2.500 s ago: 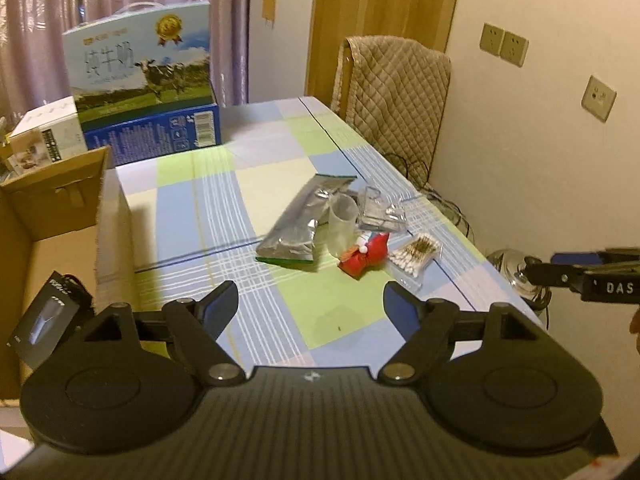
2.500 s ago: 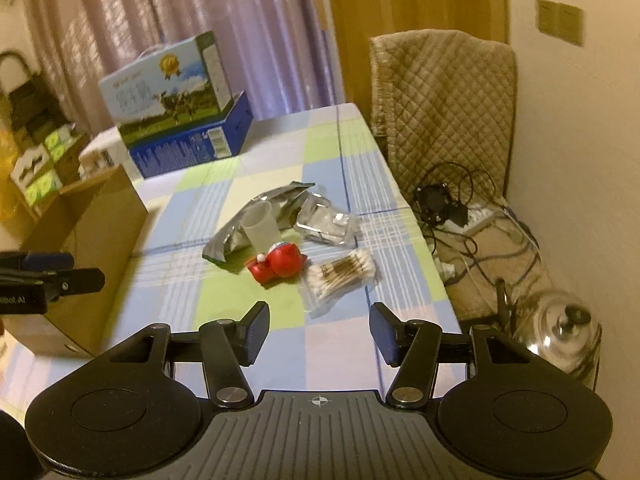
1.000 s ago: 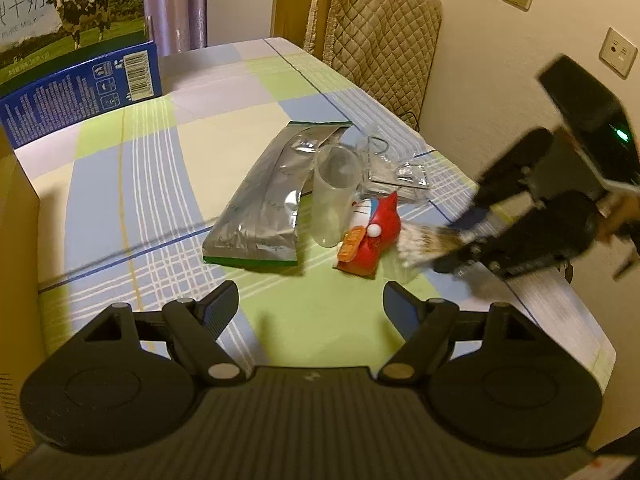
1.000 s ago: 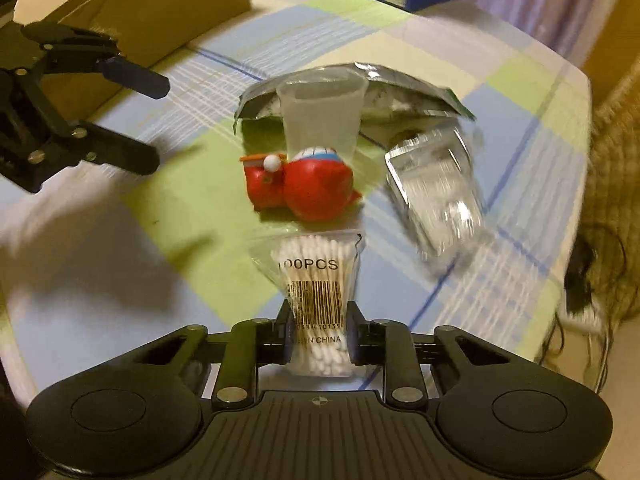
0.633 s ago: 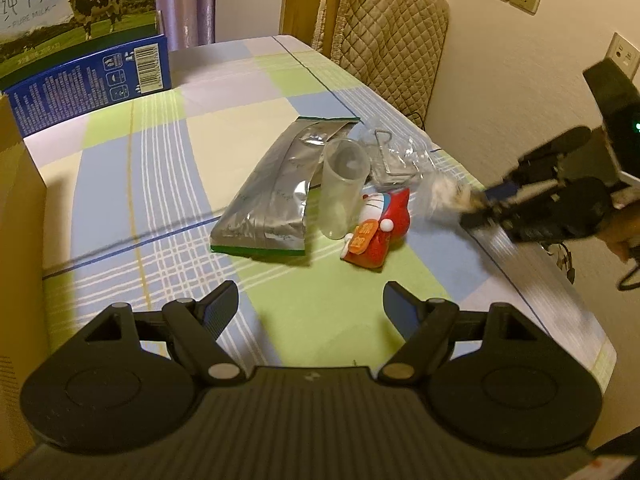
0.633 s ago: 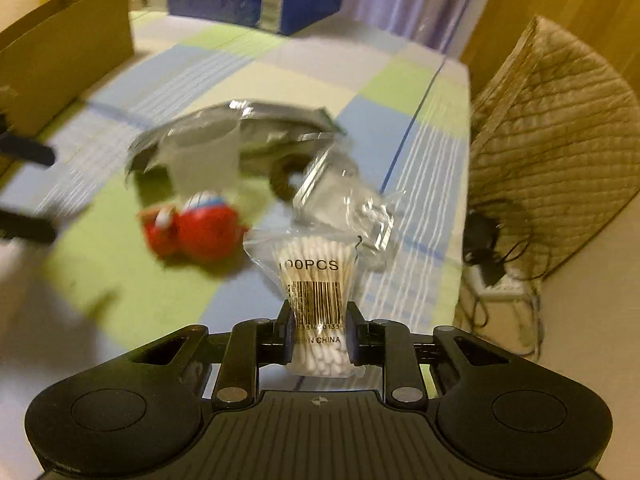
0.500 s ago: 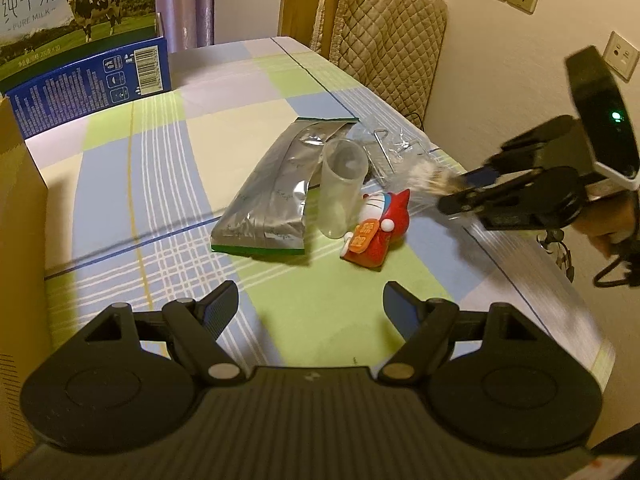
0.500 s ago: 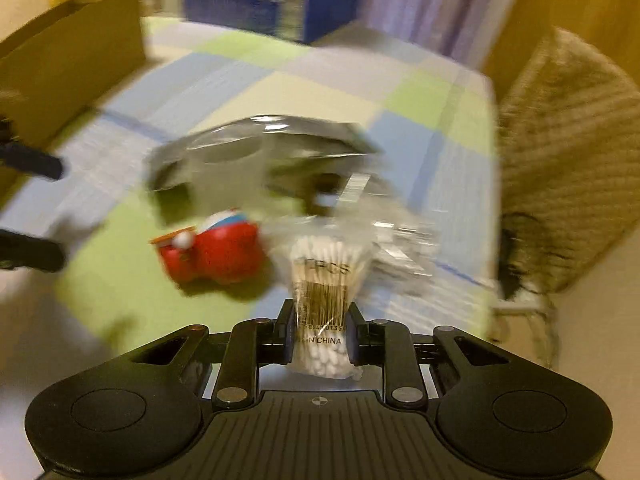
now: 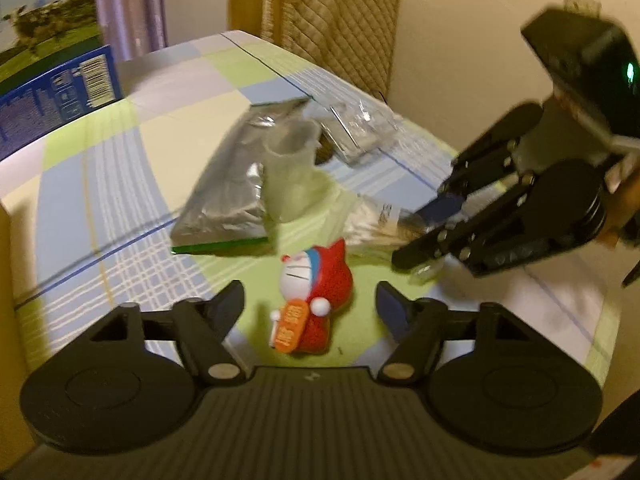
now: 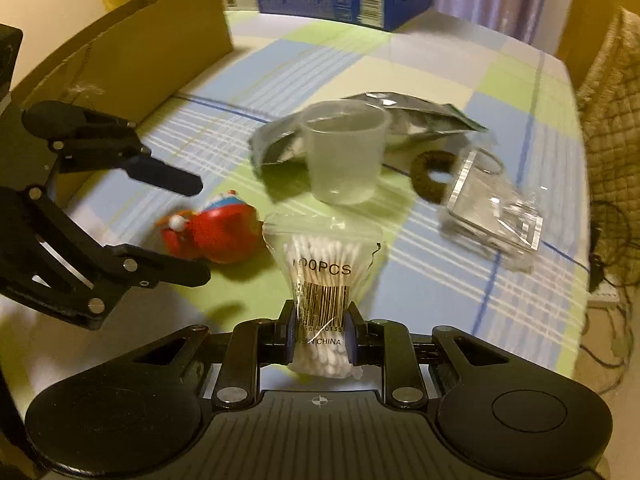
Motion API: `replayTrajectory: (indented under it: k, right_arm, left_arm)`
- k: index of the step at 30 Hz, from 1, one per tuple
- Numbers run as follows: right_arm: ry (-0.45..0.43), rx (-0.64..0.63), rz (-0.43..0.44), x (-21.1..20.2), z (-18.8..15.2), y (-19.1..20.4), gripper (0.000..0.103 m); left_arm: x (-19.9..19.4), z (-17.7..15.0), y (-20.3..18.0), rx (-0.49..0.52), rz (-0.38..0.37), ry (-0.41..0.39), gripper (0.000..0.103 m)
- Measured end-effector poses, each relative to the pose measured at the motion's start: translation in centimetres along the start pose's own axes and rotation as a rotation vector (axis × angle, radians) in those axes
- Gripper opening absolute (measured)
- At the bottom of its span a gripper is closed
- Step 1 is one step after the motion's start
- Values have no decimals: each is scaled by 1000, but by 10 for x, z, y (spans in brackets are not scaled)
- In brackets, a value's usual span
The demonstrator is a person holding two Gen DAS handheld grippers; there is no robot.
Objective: Organize objects
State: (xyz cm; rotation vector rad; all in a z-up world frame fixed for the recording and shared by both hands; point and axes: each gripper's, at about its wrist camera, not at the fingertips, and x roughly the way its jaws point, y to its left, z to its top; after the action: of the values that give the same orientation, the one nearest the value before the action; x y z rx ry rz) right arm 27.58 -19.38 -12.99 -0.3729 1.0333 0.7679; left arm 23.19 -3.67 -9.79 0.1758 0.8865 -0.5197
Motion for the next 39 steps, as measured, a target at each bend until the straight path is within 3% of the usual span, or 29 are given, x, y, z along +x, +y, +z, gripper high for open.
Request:
replayTrajectory:
  k: [7,10,16,39]
  right_arm:
    - [-32,115,-50,-9,-9,-4,20]
    - [-23,167,-82,-10,-15,-1,20]
    - [-13,146,-134,-8,-18,10,21]
    - [-24,163,-178,-2,-15,21,20]
  left_arm:
    - [19,-1,-2,28,11,26,39]
    - [19,-3,-5,32,27,29,39]
    - [8,-13,-5,-15,66,53,38]
    - [6,-15,-4,-52,84,35,38]
